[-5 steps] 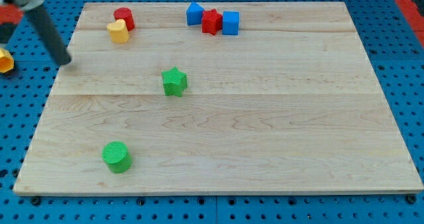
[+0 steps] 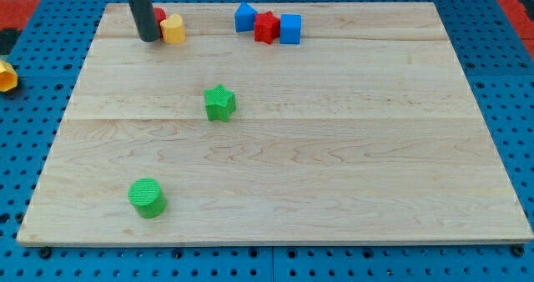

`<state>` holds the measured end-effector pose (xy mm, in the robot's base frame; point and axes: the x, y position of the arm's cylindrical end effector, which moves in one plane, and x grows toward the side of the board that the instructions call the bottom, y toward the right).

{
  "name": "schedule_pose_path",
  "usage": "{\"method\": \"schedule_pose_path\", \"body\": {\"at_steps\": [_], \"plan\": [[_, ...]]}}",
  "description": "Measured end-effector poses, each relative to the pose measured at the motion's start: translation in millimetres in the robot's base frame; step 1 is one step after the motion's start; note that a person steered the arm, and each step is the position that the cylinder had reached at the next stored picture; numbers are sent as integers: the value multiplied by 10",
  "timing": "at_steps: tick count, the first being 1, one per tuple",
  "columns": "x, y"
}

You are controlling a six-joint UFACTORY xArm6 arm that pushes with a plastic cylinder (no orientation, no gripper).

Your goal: Move the red circle into the yellow heart

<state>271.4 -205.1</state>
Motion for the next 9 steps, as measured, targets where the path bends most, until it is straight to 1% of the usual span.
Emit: {"method": "schedule_pose_path", "body": {"at_steps": [1, 2, 3, 4, 5, 9], "plan": [[-9, 234], [0, 1012], [221, 1196], [424, 776], [430, 588], [430, 184]]}}
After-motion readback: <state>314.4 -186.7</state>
